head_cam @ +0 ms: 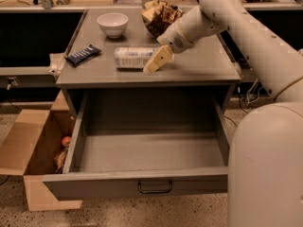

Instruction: Place blue plastic bottle into top drawer

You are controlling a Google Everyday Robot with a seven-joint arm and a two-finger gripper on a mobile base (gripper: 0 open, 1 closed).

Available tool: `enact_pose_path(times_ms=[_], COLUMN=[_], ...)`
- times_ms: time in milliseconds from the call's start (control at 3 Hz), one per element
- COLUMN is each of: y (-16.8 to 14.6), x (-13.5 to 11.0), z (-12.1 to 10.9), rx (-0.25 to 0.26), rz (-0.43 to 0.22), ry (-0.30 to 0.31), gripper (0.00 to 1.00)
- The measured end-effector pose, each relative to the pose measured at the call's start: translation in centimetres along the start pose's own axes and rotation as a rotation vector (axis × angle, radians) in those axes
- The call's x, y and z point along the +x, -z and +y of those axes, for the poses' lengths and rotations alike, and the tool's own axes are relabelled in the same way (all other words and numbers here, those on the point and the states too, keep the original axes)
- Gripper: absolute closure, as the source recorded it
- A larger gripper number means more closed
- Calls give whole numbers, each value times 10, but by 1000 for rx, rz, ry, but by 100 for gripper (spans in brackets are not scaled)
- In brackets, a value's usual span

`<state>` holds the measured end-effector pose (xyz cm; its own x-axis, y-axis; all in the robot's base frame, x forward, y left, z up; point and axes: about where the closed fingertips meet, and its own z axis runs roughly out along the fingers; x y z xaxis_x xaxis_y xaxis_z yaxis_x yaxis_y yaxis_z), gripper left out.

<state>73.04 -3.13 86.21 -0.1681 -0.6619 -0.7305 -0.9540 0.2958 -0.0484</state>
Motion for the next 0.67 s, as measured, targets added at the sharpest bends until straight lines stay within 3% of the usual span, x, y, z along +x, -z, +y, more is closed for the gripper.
enact_pose_path(times_ms=[667], y=[-27], x=[-10], z=[-1], rx=[-5], rz=[10], ry=[1], gripper=[48])
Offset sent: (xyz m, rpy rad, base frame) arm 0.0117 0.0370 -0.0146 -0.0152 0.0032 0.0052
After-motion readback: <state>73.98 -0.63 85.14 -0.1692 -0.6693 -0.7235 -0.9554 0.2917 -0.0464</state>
